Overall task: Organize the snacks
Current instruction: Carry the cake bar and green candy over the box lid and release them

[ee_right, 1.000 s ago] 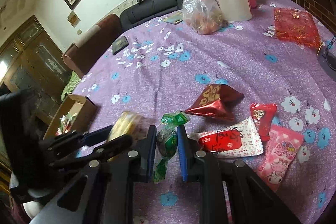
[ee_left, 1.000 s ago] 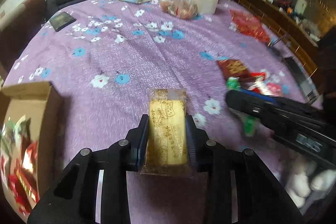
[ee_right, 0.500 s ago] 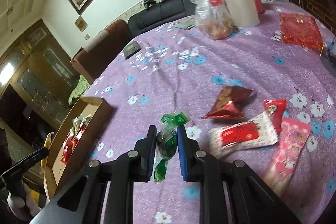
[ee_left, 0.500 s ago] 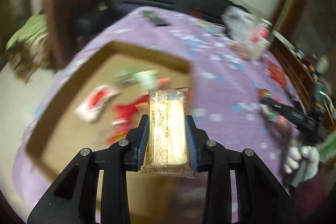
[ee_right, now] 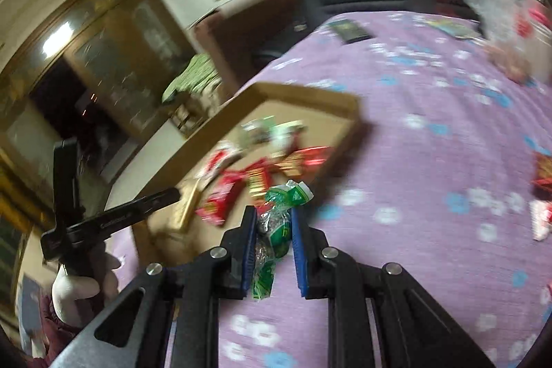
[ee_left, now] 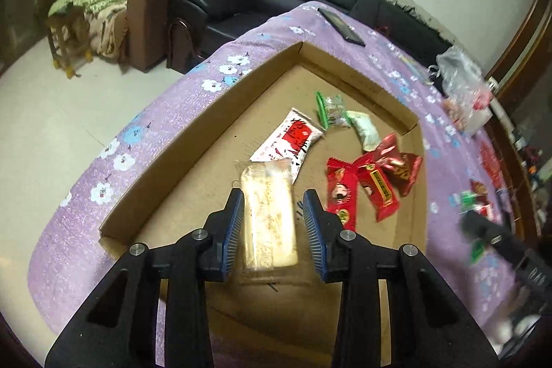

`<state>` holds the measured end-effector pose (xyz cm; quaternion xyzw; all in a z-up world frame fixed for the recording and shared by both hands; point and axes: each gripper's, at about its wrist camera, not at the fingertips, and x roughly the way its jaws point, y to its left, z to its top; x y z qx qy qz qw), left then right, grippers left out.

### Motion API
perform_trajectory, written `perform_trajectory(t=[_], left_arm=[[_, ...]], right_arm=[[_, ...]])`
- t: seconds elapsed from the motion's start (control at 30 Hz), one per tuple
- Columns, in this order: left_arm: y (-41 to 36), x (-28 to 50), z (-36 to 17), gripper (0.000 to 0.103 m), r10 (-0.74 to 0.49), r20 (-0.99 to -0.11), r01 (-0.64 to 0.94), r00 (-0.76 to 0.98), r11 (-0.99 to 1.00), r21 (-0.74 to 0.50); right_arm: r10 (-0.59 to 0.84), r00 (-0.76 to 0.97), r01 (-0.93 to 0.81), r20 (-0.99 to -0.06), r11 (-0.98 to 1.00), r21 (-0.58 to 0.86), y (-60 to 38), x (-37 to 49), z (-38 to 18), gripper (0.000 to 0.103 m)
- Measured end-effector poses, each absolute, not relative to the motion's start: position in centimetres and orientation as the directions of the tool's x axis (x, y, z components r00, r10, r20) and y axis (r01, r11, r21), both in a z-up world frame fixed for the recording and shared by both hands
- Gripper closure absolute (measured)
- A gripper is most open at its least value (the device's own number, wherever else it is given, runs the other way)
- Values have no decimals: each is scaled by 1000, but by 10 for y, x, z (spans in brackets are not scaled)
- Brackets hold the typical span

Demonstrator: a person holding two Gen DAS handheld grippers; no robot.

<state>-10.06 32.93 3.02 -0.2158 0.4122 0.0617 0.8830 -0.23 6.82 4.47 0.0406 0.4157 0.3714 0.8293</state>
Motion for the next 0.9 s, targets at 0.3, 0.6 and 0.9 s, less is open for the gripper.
perform_trajectory(t=[0.3, 0.6, 0.9], left_arm=[[341, -143, 58, 69, -106, -668, -258, 737, 869, -423], [326, -159, 65, 69, -172, -652, -228, 739, 846, -482], [283, -154, 81, 69, -245, -638, -115, 730, 876, -469]], right_arm=[[642, 281, -669, -713, 664, 334, 159, -23, 25, 80], [625, 319, -640, -713, 697, 325, 153, -21, 21, 70], [599, 430, -569, -675, 761, 312, 67, -22, 40, 70]])
